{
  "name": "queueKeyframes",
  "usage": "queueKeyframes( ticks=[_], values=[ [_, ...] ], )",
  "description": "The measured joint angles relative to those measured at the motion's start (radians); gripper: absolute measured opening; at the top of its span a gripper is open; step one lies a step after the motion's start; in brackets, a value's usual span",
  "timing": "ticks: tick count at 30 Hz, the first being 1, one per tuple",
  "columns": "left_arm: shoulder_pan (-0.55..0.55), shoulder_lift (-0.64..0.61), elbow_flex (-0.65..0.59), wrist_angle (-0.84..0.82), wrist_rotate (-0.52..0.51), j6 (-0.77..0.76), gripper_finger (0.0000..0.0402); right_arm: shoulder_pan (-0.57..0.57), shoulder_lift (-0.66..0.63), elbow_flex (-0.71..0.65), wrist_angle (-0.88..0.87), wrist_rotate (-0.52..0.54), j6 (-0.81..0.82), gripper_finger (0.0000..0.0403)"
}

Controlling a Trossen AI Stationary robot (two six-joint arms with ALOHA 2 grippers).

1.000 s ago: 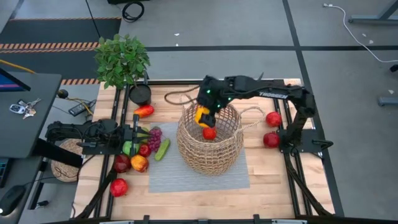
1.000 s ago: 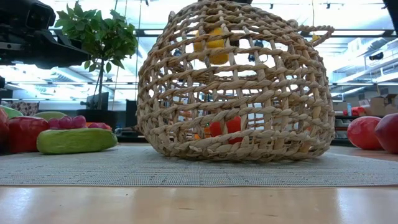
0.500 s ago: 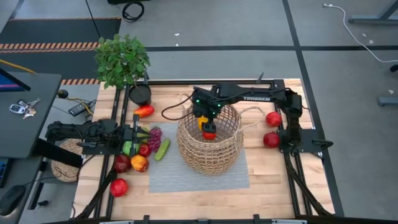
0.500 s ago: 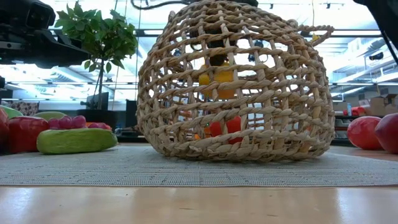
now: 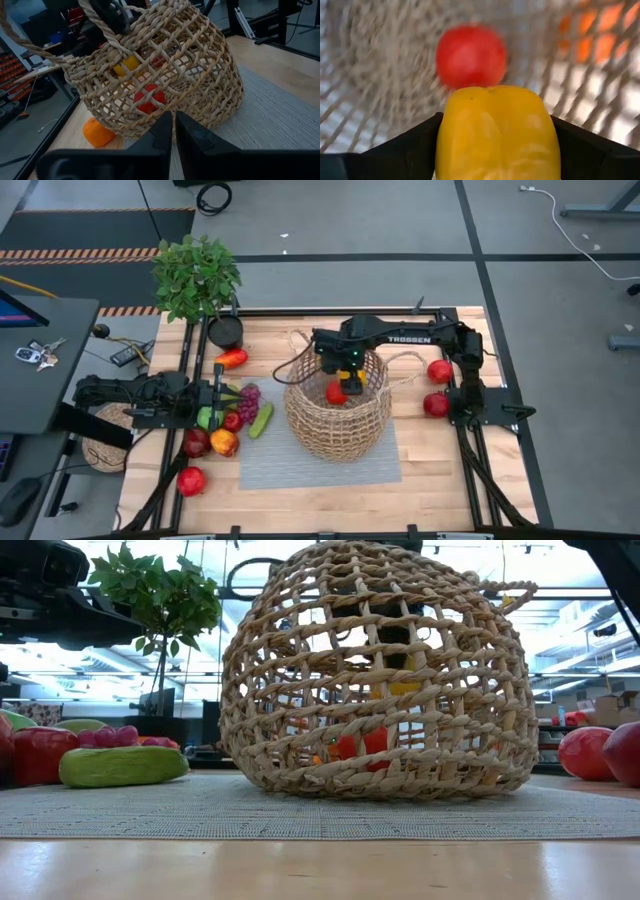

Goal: Build produce basket
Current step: Put the yellow bell pepper into the brown basket, then put the red apple into the brown basket

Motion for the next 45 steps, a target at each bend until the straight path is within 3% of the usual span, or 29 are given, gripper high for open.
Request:
queueKeyframes(
  ticks=[11,20,26,34,45],
  values=[
    [0.0,0.0,0.0,0.0,0.0,0.0,0.0033,0.018,0.0,0.0,-0.052,-0.034,0.016,0.033],
    [0.0,0.0,0.0,0.0,0.0,0.0,0.0034,0.019,0.0,0.011,-0.074,-0.032,0.043,0.0383],
    [0.0,0.0,0.0,0.0,0.0,0.0,0.0033,0.019,-0.011,0.144,-0.191,0.08,0.046,0.0391],
    [0.0,0.0,0.0,0.0,0.0,0.0,0.0029,0.01,-0.105,0.296,-0.164,0.1,0.041,0.0374],
    [0.0,0.0,0.0,0.0,0.0,0.0,0.0032,-0.003,-0.3,0.298,-0.204,0.167,0.164,0.0373]
  ],
)
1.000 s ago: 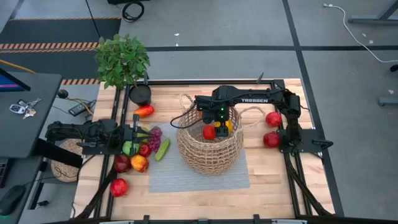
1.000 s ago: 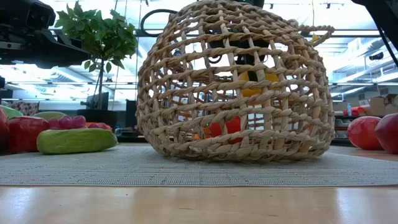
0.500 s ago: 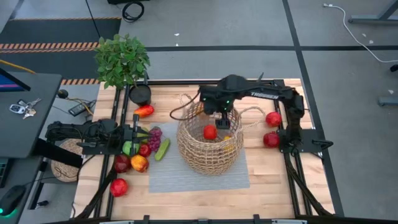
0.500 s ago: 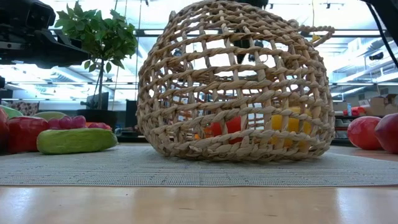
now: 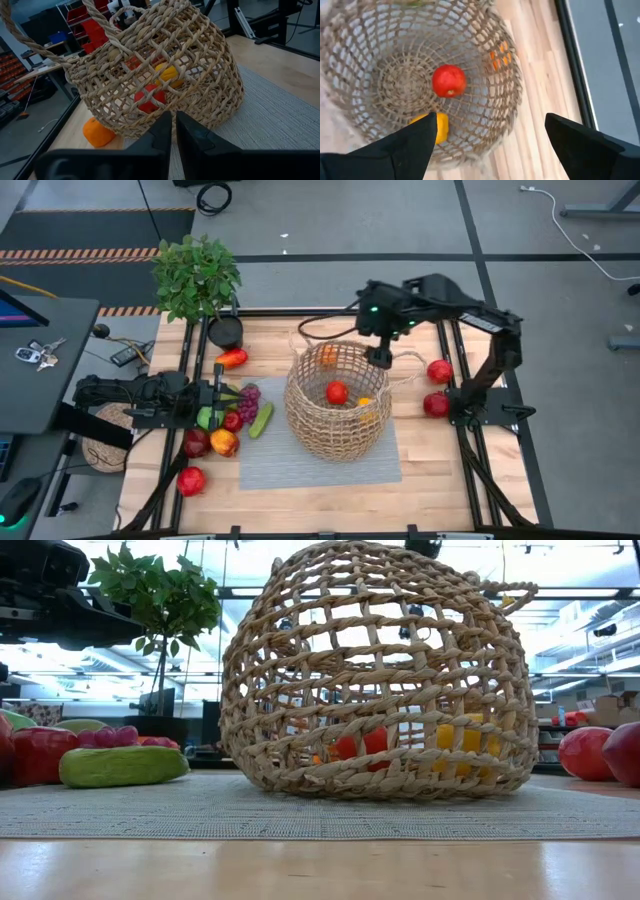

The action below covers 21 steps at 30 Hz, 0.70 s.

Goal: Build produce basket
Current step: Put the red apple into the brown basket

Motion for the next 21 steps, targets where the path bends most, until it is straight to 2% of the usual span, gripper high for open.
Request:
queueKeyframes(
  ticks=[4,11,16,21],
  values=[
    [0.0,0.0,0.0,0.0,0.0,0.0,0.0028,0.0,-0.063,-0.064,-0.002,0.036,0.052,0.0373],
    [0.0,0.0,0.0,0.0,0.0,0.0,0.0034,0.053,-0.272,-0.334,0.052,0.045,0.224,0.0373],
    [0.0,0.0,0.0,0.0,0.0,0.0,0.0035,0.202,-0.397,-0.448,0.062,0.075,0.408,0.0373],
    [0.0,0.0,0.0,0.0,0.0,0.0,0.003,0.406,-0.433,-0.466,0.055,0.094,0.59,0.0373]
  ],
)
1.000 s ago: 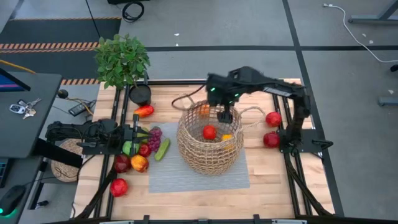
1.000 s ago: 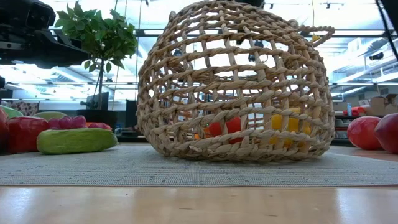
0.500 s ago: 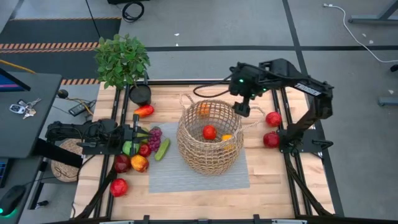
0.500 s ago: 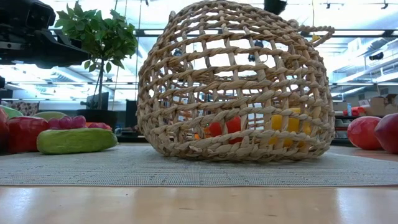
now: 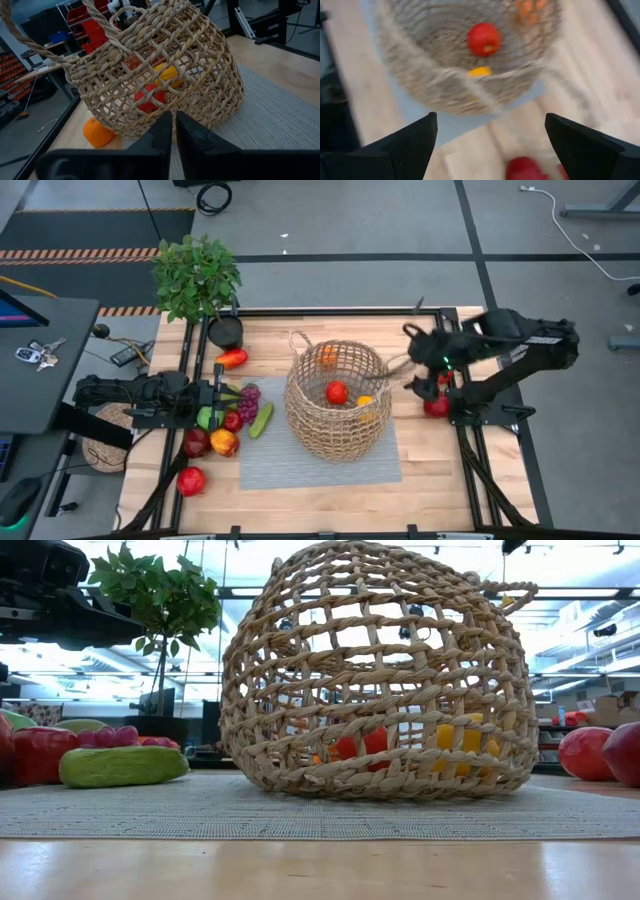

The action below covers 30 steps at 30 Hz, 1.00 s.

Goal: Build produce basket
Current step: Put the red apple into the brown basket

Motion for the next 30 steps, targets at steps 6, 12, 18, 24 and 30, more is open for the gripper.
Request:
queueKeyframes(
  ticks=[6,12,18,24,30],
  values=[
    [0.0,0.0,0.0,0.0,0.0,0.0,0.003,0.232,0.038,-0.041,-0.001,0.015,0.177,0.0373],
    [0.0,0.0,0.0,0.0,0.0,0.0,0.0036,0.35,-0.006,-0.298,0.026,0.052,0.361,0.0364],
    [0.0,0.0,0.0,0.0,0.0,0.0,0.0031,0.381,-0.132,-0.564,0.164,0.03,0.56,0.0346],
    [0.0,0.0,0.0,0.0,0.0,0.0,0.0028,0.369,-0.182,-0.726,0.155,0.034,0.689,0.0353],
    [0.0,0.0,0.0,0.0,0.0,0.0,0.0035,0.316,-0.197,-0.809,0.125,0.053,0.705,0.0392]
  ],
)
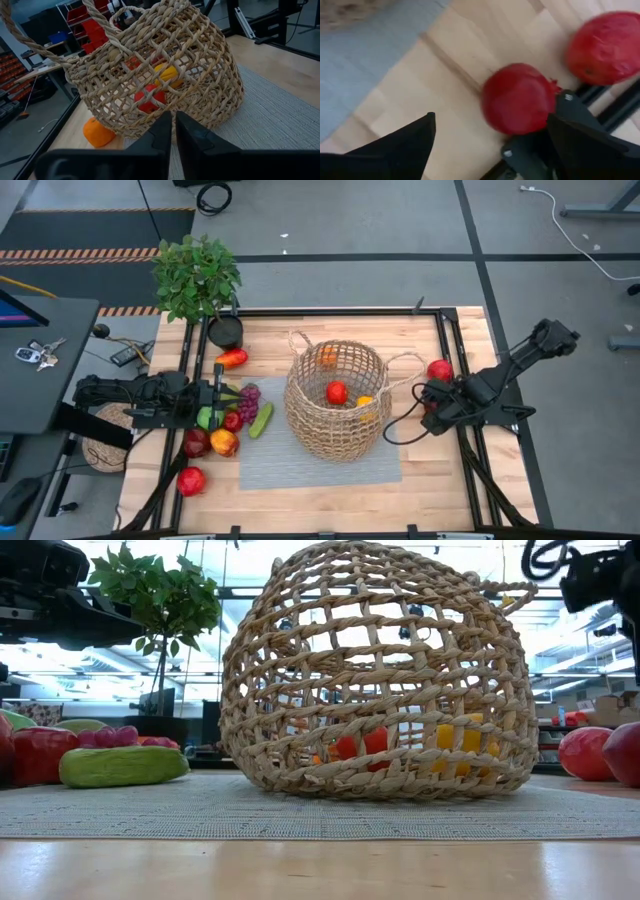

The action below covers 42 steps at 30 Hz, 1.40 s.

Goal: Build produce basket
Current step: Put the red apple into the brown basket

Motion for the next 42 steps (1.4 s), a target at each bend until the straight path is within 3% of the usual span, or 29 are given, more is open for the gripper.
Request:
queueKeyframes(
  ticks=[10,18,25,33,36,42],
  values=[
    [0.0,0.0,0.0,0.001,0.0,0.0,0.003,-0.119,0.047,0.004,0.017,0.013,0.008,0.0395],
    [0.0,0.0,0.0,0.0,0.0,0.0,0.0036,-0.239,0.175,0.004,0.03,-0.149,-0.292,0.0396],
    [0.0,0.0,0.0,0.0,0.0,0.0,0.003,-0.324,0.21,0.03,0.006,-0.15,-0.429,0.0396],
    [0.0,0.0,0.0,0.0,0.0,0.0,0.0033,-0.307,0.201,0.277,-0.214,-0.081,-0.43,0.0396],
    [0.0,0.0,0.0,0.0,0.0,0.0,0.0036,-0.324,0.182,0.379,-0.194,-0.162,-0.474,0.0392],
    [0.0,0.0,0.0,0.001,0.0,0.0,0.0032,-0.326,0.177,0.619,-0.205,-0.229,-0.576,0.0375]
  ],
)
